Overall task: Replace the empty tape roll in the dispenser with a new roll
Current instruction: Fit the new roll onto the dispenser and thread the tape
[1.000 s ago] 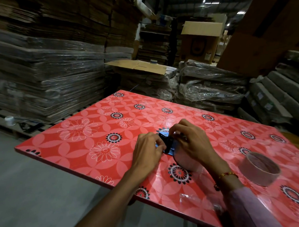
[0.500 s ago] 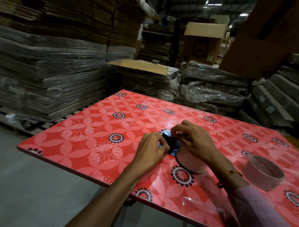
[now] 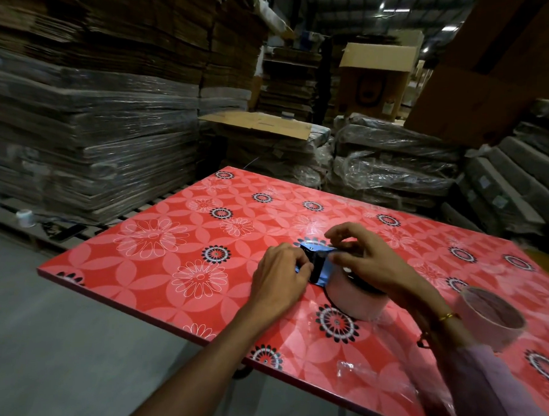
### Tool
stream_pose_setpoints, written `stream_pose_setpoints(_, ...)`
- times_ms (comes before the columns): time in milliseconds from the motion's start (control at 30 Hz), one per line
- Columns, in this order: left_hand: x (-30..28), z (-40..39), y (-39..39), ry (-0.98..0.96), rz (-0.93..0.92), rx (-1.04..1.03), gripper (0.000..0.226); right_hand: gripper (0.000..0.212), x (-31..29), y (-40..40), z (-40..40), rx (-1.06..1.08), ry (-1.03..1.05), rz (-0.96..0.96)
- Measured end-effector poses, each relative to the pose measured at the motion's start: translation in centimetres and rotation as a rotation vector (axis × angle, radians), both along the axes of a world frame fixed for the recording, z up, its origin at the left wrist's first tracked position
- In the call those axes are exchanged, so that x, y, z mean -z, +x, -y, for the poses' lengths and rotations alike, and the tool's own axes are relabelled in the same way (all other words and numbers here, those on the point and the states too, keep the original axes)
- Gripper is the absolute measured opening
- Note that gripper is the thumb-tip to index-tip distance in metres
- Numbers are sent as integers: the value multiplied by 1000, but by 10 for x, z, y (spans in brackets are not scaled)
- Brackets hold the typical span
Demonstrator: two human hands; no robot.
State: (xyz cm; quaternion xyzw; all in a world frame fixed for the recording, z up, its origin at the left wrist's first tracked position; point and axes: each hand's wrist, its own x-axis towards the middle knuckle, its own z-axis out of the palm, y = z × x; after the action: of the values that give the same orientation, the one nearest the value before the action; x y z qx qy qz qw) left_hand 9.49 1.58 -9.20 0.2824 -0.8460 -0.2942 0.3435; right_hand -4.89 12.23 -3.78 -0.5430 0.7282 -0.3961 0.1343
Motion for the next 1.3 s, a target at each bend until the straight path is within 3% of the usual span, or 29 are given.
stream_pose_setpoints(100, 0, 0, 0, -4, -1, 1, 12, 37, 4, 3, 3, 58, 42, -148)
stream_pose_setpoints(367, 1, 0, 0, -77, 66, -7, 11, 17, 6, 10, 16, 213, 15, -356)
stream_pose_setpoints(700, 5, 7, 7, -82, 52, 148, 12, 13, 2, 7, 3, 109, 33, -291)
stream_pose_setpoints(967, 2, 3, 8, -138, 128, 115, 8, 8, -4, 13, -1, 31, 132, -303)
stream_pose_setpoints(1100, 3, 1, 8, -182, 146, 161, 7, 25, -6, 16, -3, -5, 115, -295)
stream_pose_setpoints(1300, 1, 1, 10, -154, 144, 236, 22, 31, -7, 13, -7, -17, 132, -305)
